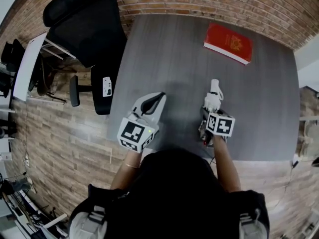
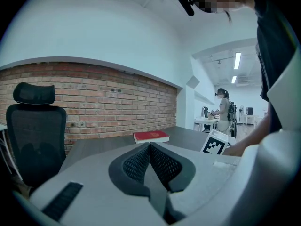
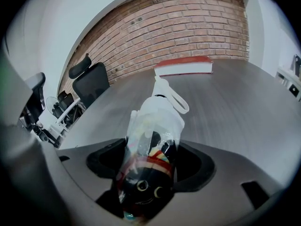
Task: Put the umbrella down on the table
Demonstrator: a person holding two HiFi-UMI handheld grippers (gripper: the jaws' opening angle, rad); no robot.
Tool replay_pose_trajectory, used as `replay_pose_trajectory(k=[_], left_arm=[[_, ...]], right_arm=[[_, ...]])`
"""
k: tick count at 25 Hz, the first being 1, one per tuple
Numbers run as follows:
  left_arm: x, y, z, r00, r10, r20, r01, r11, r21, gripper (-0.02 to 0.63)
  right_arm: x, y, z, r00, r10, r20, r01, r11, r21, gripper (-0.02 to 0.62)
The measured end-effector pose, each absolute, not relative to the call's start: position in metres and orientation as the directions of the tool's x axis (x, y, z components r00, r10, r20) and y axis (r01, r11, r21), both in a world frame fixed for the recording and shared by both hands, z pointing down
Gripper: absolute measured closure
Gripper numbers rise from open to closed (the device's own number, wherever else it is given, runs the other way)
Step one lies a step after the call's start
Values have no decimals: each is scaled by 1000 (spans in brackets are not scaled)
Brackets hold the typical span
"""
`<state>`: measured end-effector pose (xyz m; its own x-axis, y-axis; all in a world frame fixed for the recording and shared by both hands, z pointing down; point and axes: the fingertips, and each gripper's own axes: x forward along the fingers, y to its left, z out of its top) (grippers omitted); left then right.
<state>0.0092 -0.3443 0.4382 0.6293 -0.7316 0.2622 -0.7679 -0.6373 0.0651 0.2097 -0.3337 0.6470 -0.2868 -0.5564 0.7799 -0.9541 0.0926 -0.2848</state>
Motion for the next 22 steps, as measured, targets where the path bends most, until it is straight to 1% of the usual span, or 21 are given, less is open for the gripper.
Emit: replay_pose_trajectory(k=[11,18,22], left_arm=[[14,-352,431,653,-721,231,-748,-663,44,604],[17,-353,432,662,-710,241,-740,-669,64,604],[22,-356,429,676,-703,223,-728,-683,55,604]], right_arm=[[212,-336,643,-239,-572,784,-968,77,-239,272],[209,-335,638,-242,-583,776,-969,100,-227,259],[214,-338,622,-224,-623,750,-974,112,-198,259]])
